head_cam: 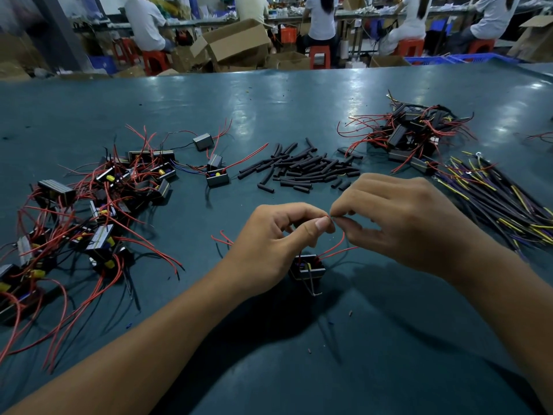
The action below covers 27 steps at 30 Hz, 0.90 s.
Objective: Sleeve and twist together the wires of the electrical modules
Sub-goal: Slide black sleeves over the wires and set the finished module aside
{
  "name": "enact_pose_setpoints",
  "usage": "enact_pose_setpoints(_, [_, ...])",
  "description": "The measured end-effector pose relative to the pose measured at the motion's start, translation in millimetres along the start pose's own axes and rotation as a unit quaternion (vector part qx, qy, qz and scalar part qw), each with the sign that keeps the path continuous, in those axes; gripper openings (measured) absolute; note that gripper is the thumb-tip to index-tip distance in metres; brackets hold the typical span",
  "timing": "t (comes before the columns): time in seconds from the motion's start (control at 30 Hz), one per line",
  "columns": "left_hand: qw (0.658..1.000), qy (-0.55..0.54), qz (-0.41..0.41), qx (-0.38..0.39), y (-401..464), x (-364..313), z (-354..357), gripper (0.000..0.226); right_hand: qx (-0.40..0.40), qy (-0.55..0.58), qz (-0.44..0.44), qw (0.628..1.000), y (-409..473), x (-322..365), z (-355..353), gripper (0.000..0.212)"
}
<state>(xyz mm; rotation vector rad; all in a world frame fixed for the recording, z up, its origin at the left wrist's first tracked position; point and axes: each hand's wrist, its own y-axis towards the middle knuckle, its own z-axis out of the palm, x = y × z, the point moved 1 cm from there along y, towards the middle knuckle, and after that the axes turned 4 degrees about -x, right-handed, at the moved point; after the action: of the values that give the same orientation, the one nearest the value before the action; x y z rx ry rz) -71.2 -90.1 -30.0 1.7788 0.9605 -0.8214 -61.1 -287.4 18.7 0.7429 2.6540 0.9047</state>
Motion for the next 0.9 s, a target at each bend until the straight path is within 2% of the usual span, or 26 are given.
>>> enact_pose_setpoints(0.23, [0.999, 0.029, 0.014, 0.002, -0.8, -1.6, 0.8, 0.017, 0.0, -0.014, 0.012, 1.0, 1.4, 3.4, 2.0, 0.018])
enact_pose_setpoints(0.3, [0.999, 0.04, 0.023, -0.002, -1.0, -2.4, 1.2, 0.016, 0.003, 0.018, 0.048, 0.999, 1.9, 6.4, 3.9, 0.012])
enact_pose_setpoints(0.37, [0.997, 0.061, 0.039, -0.012, -0.6, -2.9, 1.3, 0.014, 0.009, 0.093, 0.133, 0.987, 2.2, 7.9, 6.6, 0.011])
enact_pose_setpoints(0.43, [0.993, 0.097, 0.06, -0.018, 0.0, -3.7, 3.0, 0.015, 0.023, 0.169, 0.252, 0.953, 3.4, 8.3, 11.0, 0.019])
enact_pose_setpoints(0.47, [0.992, 0.11, 0.067, -0.019, 0.0, -3.8, 4.2, 0.016, 0.038, 0.218, 0.316, 0.922, 4.3, 7.3, 12.7, 0.023])
enact_pose_setpoints(0.53, [0.99, 0.12, 0.076, -0.02, -0.3, -3.8, 5.8, 0.017, 0.07, 0.358, 0.435, 0.823, 3.1, 4.7, 16.4, 0.021])
enact_pose_setpoints(0.57, [0.99, 0.118, 0.076, -0.022, -0.4, -3.5, 6.0, 0.017, 0.085, 0.395, 0.456, 0.793, 0.9, 2.8, 15.8, 0.02])
enact_pose_setpoints(0.6, [0.991, 0.11, 0.069, -0.025, -0.1, -3.1, 5.6, 0.016, 0.089, 0.401, 0.444, 0.796, -1.5, 0.4, 14.3, 0.018])
enact_pose_setpoints(0.63, [0.993, 0.101, 0.056, -0.027, 0.0, -2.3, 4.1, 0.016, 0.082, 0.379, 0.409, 0.826, -3.3, -2.0, 12.8, 0.015])
enact_pose_setpoints(0.7, [0.996, 0.084, 0.033, -0.024, 0.7, -1.7, 1.3, 0.016, 0.037, 0.255, 0.28, 0.925, -5.3, -7.1, 4.0, 0.006])
enact_pose_setpoints(0.73, [0.996, 0.078, 0.026, -0.02, 0.7, -1.8, 0.1, 0.017, 0.027, 0.181, 0.2, 0.962, -5.2, -8.7, -0.1, 0.005])
enact_pose_setpoints(0.77, [0.997, 0.074, 0.02, -0.016, 0.5, -2.1, -0.2, 0.017, 0.028, 0.117, 0.125, 0.985, -5.3, -9.6, -2.6, 0.008])
enact_pose_setpoints(0.83, [0.998, 0.064, 0.013, -0.009, -0.2, -2.9, -0.1, 0.018, 0.039, 0.037, 0.033, 0.998, -5.5, -9.5, -2.5, 0.013])
enact_pose_setpoints(0.9, [0.998, 0.056, 0.009, -0.003, -0.5, -3.3, -0.6, 0.018, 0.021, -0.002, -0.01, 1.0, -5.4, -9.0, 0.0, 0.011])
